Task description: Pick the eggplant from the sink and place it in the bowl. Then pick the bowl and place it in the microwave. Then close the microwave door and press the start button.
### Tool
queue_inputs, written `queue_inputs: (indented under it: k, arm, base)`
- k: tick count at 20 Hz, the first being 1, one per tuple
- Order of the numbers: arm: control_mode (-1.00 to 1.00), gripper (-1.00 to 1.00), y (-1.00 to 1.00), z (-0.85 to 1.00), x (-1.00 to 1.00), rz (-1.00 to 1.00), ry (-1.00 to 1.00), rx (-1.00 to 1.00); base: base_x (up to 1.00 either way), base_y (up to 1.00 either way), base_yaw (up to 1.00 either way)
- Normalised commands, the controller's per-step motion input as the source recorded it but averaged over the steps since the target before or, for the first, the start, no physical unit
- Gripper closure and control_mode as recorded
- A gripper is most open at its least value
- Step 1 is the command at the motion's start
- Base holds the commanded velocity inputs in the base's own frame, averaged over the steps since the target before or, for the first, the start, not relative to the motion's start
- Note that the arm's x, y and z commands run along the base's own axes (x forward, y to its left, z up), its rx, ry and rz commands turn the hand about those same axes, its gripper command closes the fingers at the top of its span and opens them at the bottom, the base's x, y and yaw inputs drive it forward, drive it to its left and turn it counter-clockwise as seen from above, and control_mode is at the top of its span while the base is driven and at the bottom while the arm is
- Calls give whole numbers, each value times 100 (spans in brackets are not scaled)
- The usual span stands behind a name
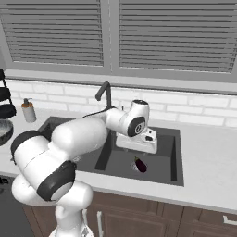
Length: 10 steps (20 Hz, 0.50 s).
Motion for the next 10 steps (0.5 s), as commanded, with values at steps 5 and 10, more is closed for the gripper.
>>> queue_inputs:
  k: [5, 10]
  arm:
    - [-100, -100, 12, -69, 36, 2, -23, 0]
    - [-100, -100, 14, -53, 32, 4, -13, -2]
  base:
    - [0, 0, 0]
    - [0, 0, 0]
